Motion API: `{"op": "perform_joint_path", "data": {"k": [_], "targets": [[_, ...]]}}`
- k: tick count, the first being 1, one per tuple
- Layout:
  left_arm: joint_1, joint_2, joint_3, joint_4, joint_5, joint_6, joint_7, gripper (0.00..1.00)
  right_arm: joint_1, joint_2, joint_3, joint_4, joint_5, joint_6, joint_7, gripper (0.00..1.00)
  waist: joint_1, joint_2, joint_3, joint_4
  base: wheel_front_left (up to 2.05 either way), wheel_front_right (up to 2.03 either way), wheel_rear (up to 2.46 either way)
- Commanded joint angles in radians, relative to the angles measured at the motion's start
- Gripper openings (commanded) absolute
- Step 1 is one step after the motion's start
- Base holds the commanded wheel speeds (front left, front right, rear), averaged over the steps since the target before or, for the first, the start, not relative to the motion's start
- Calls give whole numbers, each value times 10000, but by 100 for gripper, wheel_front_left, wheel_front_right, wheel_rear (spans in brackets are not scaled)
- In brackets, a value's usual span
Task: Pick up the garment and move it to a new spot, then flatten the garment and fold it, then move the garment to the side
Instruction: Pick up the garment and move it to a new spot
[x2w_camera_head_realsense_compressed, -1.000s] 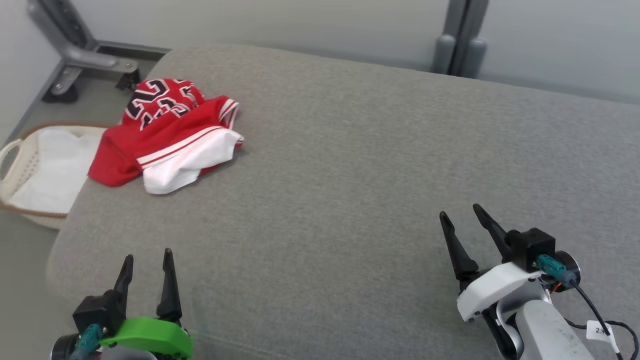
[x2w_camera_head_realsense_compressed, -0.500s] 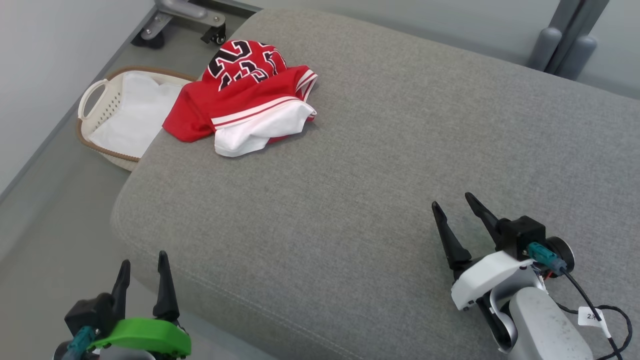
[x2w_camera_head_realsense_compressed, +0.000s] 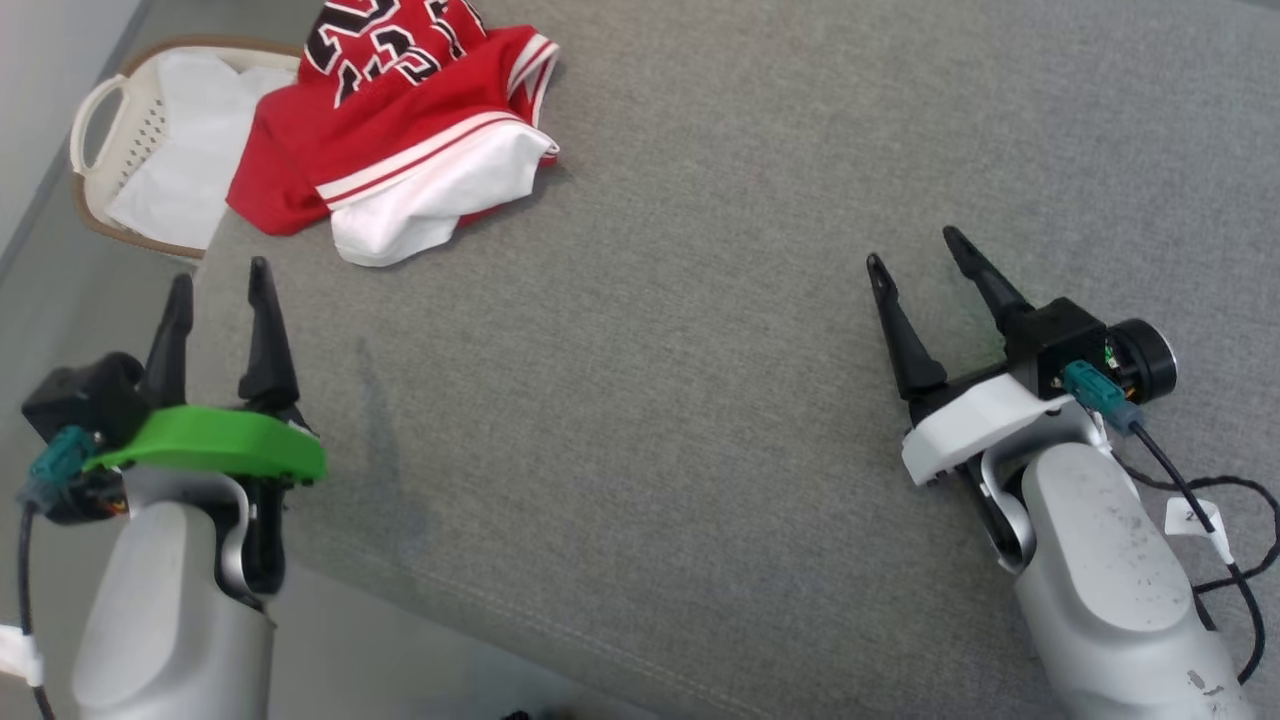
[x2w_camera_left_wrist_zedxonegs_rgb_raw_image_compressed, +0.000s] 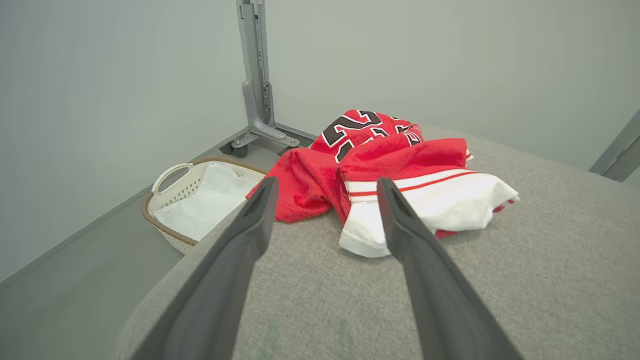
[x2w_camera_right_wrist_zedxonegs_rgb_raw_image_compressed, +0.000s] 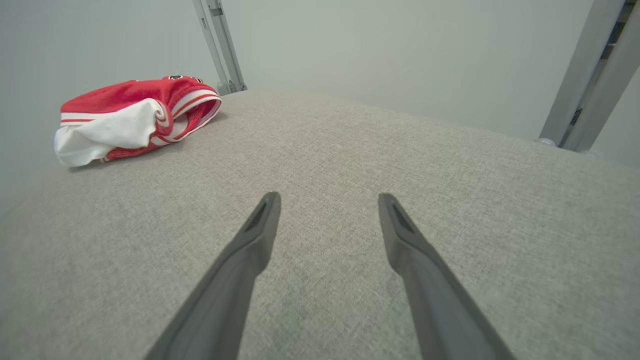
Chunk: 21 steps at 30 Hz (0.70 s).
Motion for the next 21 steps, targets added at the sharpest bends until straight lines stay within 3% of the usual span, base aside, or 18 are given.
{"op": "perform_joint_path", "data": {"k": [1, 11, 21], "targets": [[-455, 239, -100, 128, -161, 28, -2, 100, -224, -52, 19, -112, -69, -19, -41, 100, 0, 0, 1211, -812, 0, 0, 0], [-2278, 1731, -1072, 1456, -1831, 30, -2, 100, -824, -83, 483, -783, 46, -19, -20, 100, 0, 0, 2116, -1677, 0, 0, 0], [-3218, 2824, -3085, 2980, -4010, 28, 0, 100, -889, -166, 571, -921, 81, -27, -4, 100, 0, 0, 2453, -2276, 0, 0, 0]]}}
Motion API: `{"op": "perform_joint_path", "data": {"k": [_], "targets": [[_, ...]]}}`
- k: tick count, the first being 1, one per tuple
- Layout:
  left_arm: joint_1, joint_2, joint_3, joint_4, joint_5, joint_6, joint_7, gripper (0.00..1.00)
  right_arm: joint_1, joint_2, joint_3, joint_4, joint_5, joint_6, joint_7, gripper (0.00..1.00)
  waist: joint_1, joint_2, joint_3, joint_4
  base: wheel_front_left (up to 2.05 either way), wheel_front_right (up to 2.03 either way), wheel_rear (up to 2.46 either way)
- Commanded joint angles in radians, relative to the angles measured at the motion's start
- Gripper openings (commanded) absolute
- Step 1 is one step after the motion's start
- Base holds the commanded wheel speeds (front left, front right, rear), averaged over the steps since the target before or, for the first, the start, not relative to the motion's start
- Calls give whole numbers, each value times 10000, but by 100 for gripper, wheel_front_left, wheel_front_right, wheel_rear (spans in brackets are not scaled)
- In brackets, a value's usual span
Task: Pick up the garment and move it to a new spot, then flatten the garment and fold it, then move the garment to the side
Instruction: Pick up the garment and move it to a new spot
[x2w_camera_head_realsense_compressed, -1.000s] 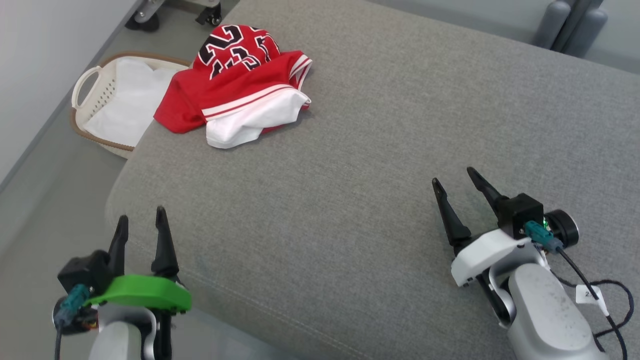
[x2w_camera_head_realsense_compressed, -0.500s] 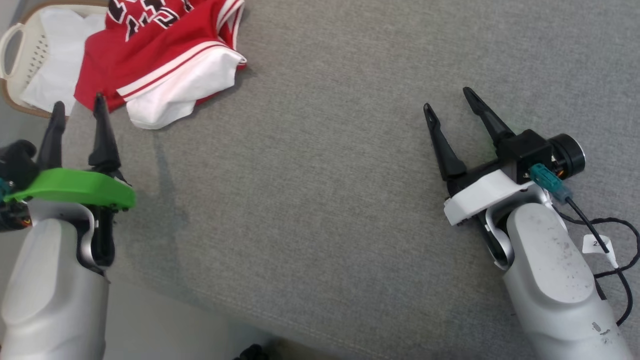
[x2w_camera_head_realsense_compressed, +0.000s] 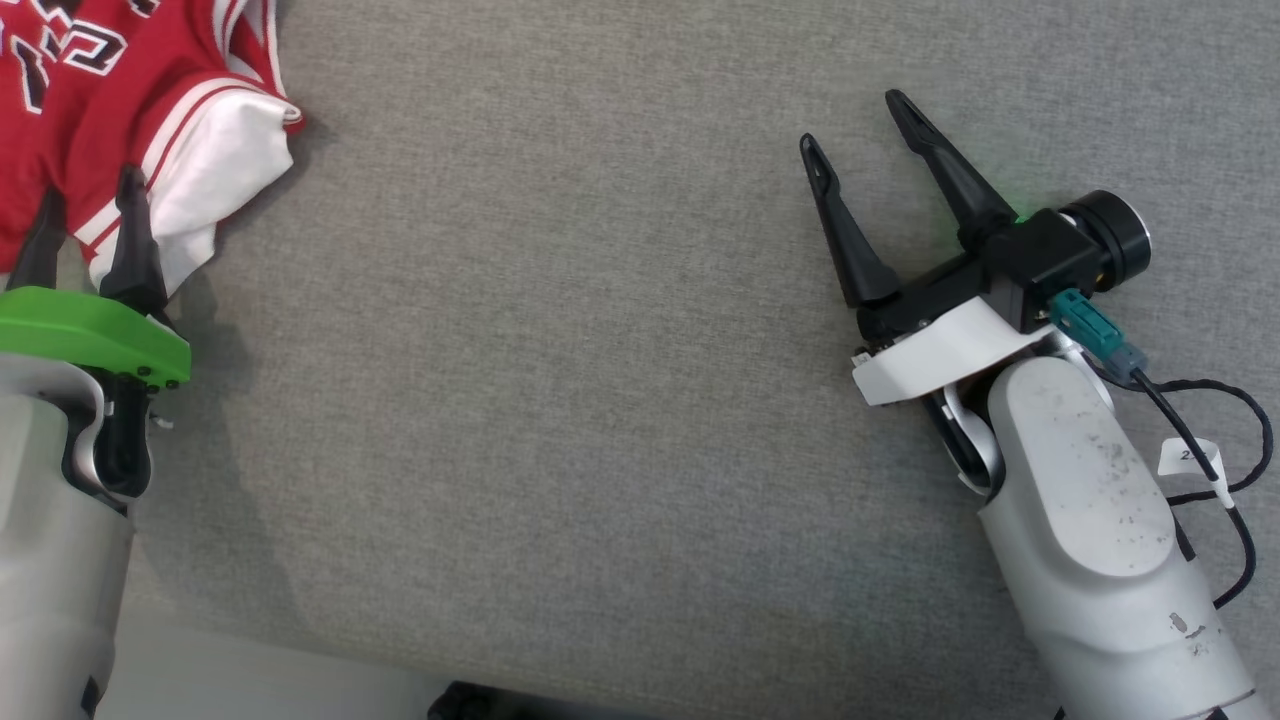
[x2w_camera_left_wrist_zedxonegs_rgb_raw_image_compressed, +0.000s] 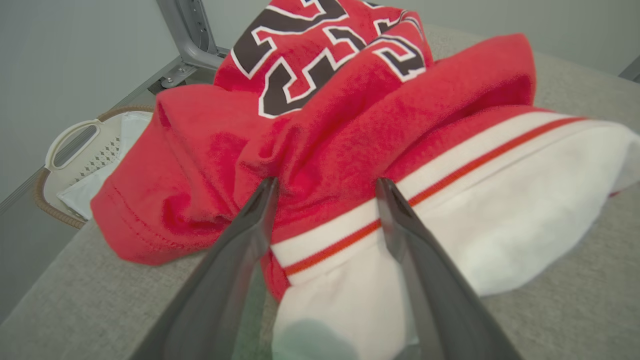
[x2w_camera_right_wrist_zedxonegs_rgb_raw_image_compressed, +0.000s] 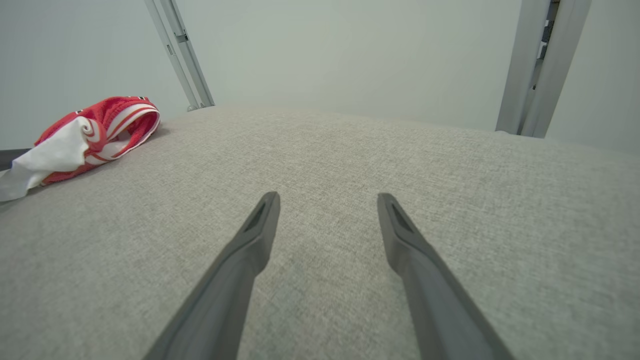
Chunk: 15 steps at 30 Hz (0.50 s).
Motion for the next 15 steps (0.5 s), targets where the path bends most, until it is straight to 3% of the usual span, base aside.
{"op": "perform_joint_path", "data": {"k": [1, 3, 4, 5, 6, 10, 15], "targets": [[-220, 127, -342, 207, -377, 28, 12, 100, 318, -320, -157, 353, 68, -40, 55, 100, 0, 0, 211, -324, 0, 0, 0], [-282, 223, -835, 485, -870, 28, 146, 100, 334, -322, -153, 333, 98, -40, 64, 100, 0, 0, 204, -390, 0, 0, 0], [-319, 250, -1055, 559, -1035, 28, 227, 94, 337, -320, -164, 329, 106, -42, 66, 100, 0, 0, 194, -410, 0, 0, 0], [-334, 249, -1287, 602, -1199, 28, 250, 67, 345, -320, -179, 332, 112, -40, 74, 100, 0, 0, 179, -425, 0, 0, 0], [-365, 261, -1535, 585, -1390, 28, 220, 0, 367, -320, -204, 340, 115, -42, 74, 100, 0, 0, 144, -434, 0, 0, 0], [-484, 517, -2220, 420, -1745, 25, 73, 0, 519, -307, -308, 383, 133, -40, 74, 100, 0, 0, -100, -412, 0, 0, 0], [-823, 981, -2409, -249, -1184, 25, 6, 0, 658, -230, -396, 329, 167, -33, 48, 100, 0, 0, -696, -425, 0, 0, 0]]}}
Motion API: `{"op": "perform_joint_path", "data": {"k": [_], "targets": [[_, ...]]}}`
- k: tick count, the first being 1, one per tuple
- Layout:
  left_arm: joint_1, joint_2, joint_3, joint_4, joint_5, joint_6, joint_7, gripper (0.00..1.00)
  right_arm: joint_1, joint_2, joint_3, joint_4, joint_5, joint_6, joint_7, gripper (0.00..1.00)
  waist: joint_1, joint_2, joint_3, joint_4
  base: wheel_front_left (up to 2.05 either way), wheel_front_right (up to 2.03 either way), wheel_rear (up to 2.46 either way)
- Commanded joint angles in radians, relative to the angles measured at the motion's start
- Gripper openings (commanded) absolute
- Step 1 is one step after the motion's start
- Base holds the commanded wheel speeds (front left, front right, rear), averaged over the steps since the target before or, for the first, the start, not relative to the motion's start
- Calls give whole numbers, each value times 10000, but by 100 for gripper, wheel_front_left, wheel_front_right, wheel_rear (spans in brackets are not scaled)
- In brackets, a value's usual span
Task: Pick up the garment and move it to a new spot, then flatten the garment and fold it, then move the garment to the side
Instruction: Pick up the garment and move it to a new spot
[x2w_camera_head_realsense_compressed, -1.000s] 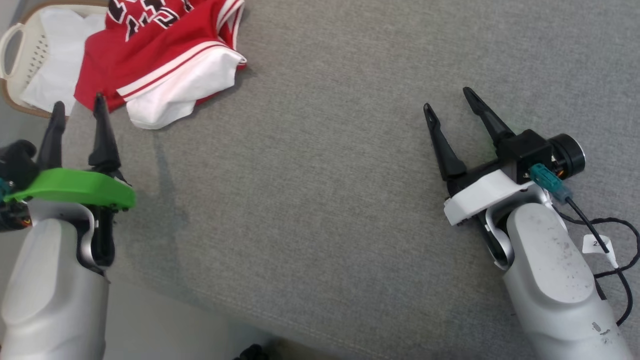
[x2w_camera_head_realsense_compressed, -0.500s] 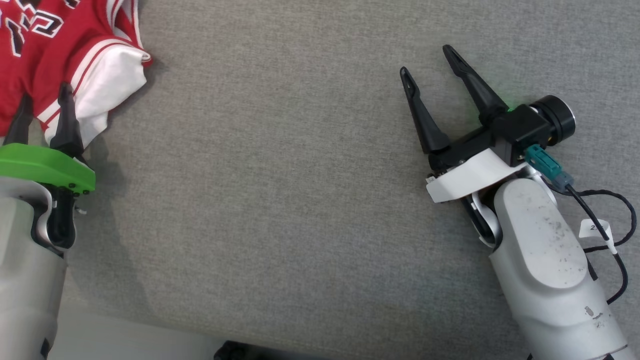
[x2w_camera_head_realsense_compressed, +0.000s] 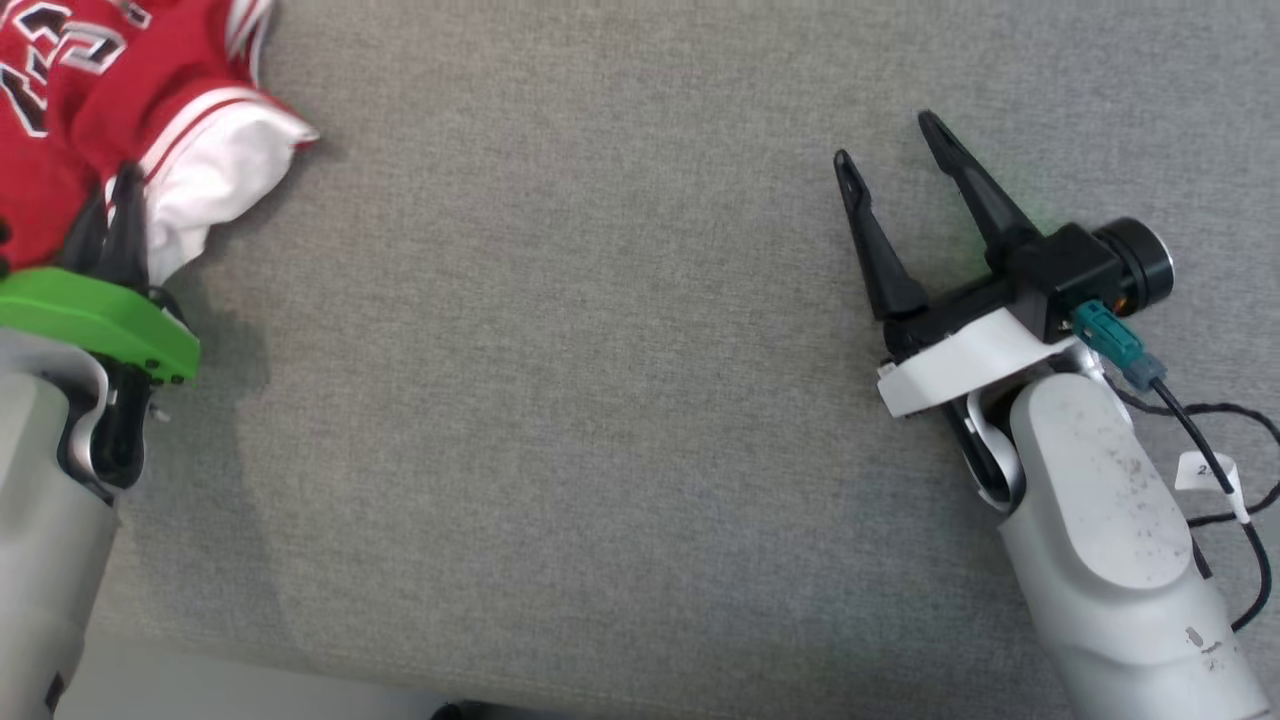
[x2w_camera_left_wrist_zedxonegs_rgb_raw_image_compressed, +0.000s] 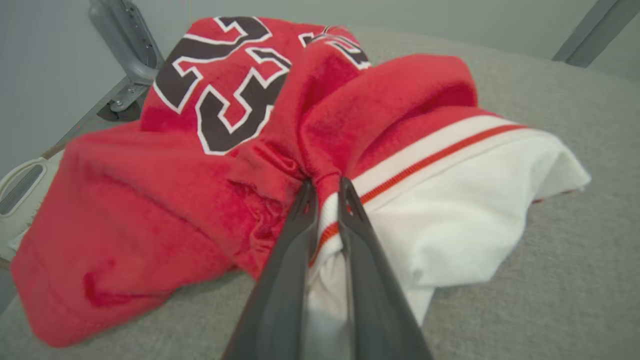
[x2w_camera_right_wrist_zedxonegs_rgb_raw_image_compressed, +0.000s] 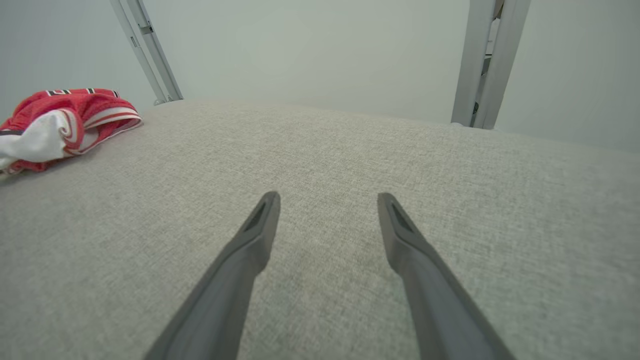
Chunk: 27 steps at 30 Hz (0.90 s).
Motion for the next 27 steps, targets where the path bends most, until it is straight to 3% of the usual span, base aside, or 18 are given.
{"op": "perform_joint_path", "data": {"k": [1, 7, 14, 27], "targets": [[-250, 146, 70, -242, 248, 22, 1, 0, 426, -124, -83, 230, 92, -23, 56, 100, -1, -1, -472, -12, 0, 0, 0], [-98, 260, 614, -1638, 1514, 23, -4, 0, 841, -96, -133, 255, 523, -21, 33, 100, -1, -1, -1407, -313, 0, 0, 0], [156, -68, 923, -3467, 2493, 23, -4, 0, 1356, -87, -31, 151, 1006, -21, 33, 100, -1, -1, -2243, -1275, 0, 0, 0], [306, -999, -1056, -4773, 2861, 23, -5, 0, 1980, -75, 446, -150, 1598, -21, 33, 100, -1, -1, -2539, -4268, 0, 0, 0]]}}
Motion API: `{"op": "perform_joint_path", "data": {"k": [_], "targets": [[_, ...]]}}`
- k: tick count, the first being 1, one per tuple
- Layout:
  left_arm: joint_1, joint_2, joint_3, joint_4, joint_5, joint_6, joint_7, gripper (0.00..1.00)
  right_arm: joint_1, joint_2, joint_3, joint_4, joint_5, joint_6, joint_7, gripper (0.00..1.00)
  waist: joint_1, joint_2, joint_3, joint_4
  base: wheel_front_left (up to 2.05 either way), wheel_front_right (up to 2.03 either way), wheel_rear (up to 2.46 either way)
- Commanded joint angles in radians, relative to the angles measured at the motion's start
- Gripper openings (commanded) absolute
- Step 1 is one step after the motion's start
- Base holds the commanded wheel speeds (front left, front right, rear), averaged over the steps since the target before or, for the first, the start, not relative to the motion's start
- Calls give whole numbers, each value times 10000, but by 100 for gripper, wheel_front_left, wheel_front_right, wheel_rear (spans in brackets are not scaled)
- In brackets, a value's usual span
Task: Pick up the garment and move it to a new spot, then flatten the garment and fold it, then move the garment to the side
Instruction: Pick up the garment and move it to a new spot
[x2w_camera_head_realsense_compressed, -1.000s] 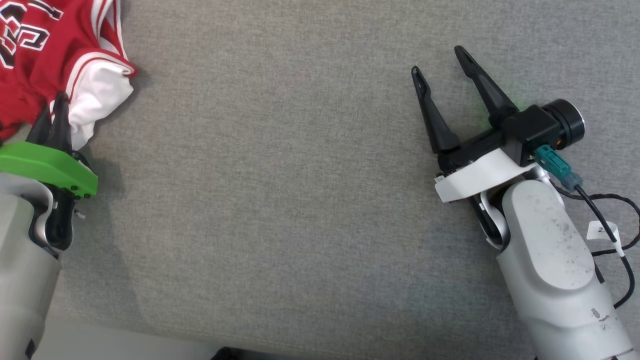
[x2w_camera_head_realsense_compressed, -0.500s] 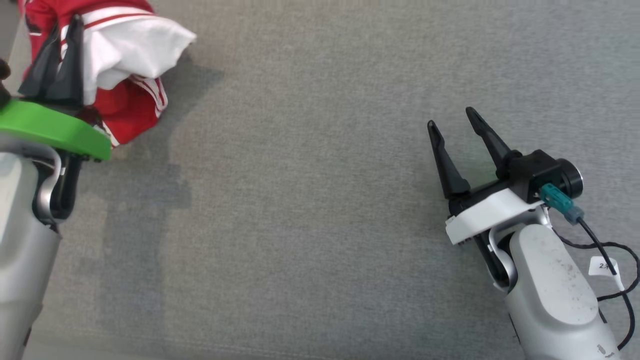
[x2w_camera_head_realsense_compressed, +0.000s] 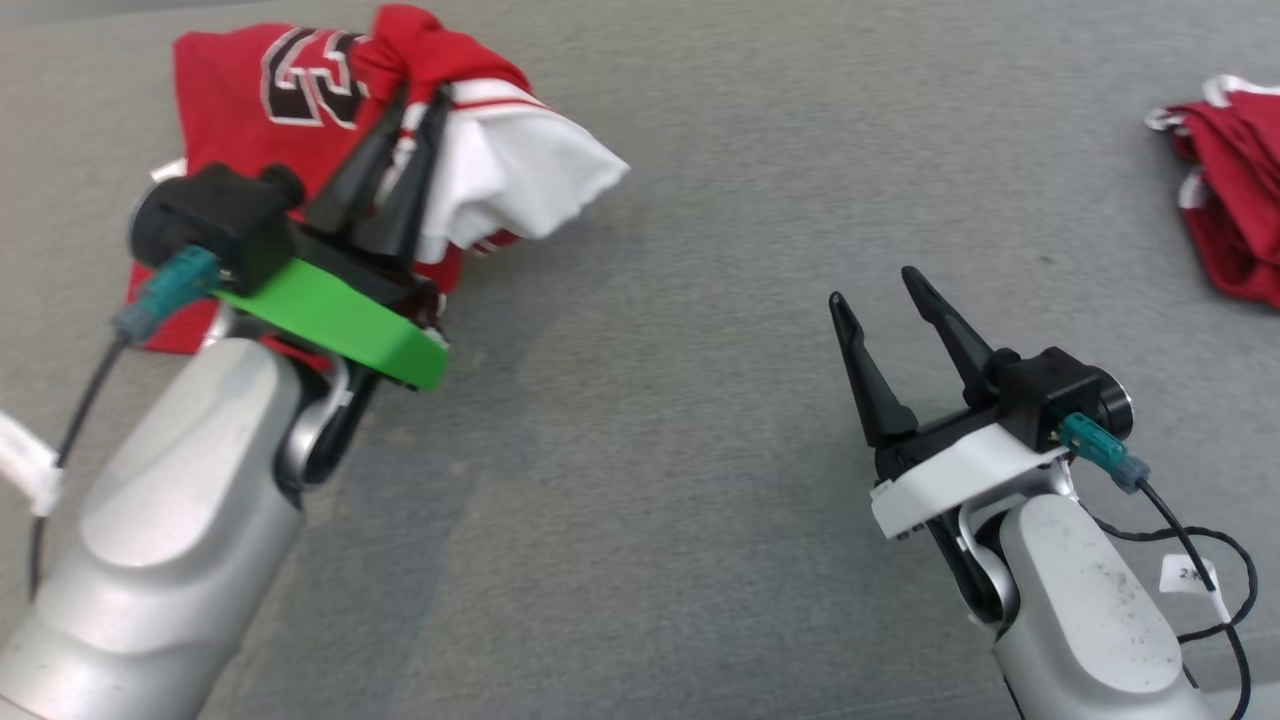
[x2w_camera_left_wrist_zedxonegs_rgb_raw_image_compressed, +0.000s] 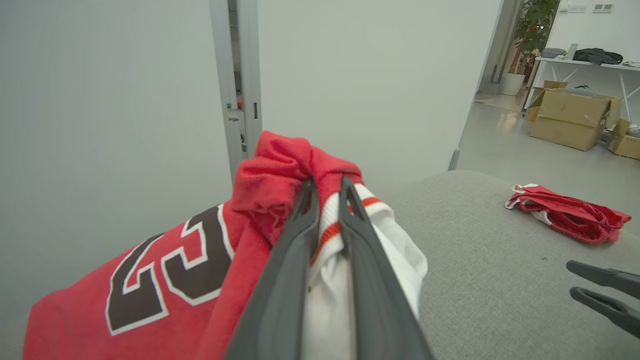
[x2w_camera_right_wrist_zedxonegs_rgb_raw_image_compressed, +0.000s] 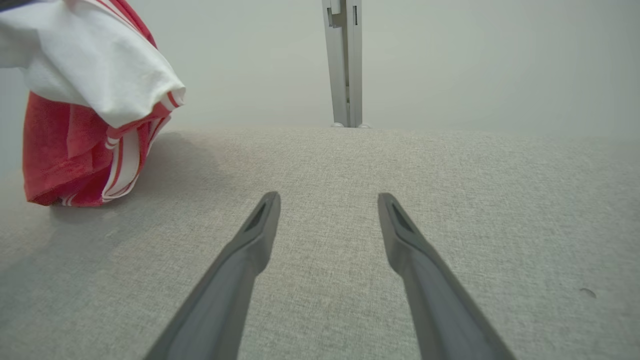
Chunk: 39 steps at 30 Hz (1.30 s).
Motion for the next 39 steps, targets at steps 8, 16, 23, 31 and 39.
{"op": "perform_joint_path", "data": {"k": [8, 16, 23, 31, 39], "targets": [[540, -880, -819, 113, -31, 25, -5, 0, 400, -11, -93, -254, 277, -20, 1, 100, 0, -1, 4, -2150, 0, 0, 0], [1426, -1352, 79, 500, 472, 25, -5, 100, 345, -12, -284, -158, 175, -20, 2, 100, 0, -1, -192, -1767, 0, 0, 0], [2647, -1464, 1992, 448, 1538, 25, -4, 100, 386, -17, -349, 16, -29, -20, 2, 100, 0, -1, -704, -1048, 0, 0, 0], [4205, -1671, 3558, 240, 2553, 25, -4, 100, 742, -20, -443, 353, -279, -20, 1, 100, 0, -1, -1436, -368, 0, 0, 0], [5827, -2097, 4515, 107, 3137, 25, -4, 100, 1274, -21, -572, 696, -272, -20, 1, 100, 0, -1, -2053, 1, 0, 0, 0]]}}
